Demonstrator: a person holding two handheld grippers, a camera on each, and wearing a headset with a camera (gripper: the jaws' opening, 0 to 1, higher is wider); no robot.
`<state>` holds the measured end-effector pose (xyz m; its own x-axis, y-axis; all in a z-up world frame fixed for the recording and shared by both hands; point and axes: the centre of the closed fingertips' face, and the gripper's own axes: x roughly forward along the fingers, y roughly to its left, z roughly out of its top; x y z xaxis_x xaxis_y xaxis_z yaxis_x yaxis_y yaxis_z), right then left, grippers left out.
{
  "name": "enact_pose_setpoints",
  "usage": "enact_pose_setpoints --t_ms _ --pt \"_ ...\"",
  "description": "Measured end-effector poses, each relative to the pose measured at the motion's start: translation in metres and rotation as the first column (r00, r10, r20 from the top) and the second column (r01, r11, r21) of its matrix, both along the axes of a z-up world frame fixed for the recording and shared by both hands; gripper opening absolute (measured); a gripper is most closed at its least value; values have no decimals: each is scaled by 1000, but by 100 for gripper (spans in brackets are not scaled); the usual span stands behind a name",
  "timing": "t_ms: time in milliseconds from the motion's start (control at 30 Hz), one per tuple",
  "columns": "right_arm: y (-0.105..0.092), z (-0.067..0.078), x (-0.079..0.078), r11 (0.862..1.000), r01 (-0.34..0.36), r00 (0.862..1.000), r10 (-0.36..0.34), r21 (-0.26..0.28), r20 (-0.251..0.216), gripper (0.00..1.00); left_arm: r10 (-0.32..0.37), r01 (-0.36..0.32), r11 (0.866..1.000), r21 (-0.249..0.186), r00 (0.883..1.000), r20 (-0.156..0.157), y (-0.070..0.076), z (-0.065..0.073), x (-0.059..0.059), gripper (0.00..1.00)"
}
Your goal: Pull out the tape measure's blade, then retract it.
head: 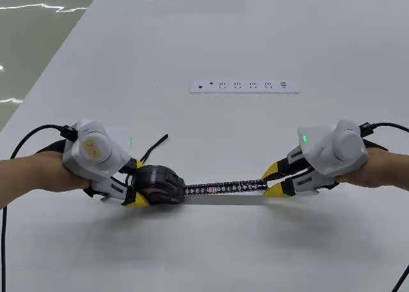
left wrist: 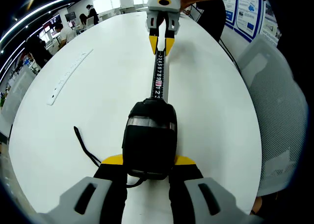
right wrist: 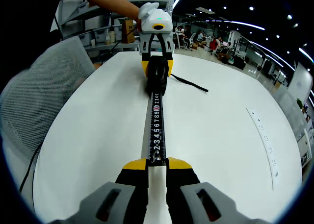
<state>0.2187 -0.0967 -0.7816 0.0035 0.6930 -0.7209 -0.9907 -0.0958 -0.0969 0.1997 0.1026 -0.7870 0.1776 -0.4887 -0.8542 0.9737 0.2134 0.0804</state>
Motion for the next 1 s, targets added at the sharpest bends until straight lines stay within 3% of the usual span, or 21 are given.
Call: enact_pose_setpoints --t_ms 1000 --pt "-9 -1 0 1000 2 1000 -2 -3 4 11 0 0 1000 1 1000 0 3 -3 3 27"
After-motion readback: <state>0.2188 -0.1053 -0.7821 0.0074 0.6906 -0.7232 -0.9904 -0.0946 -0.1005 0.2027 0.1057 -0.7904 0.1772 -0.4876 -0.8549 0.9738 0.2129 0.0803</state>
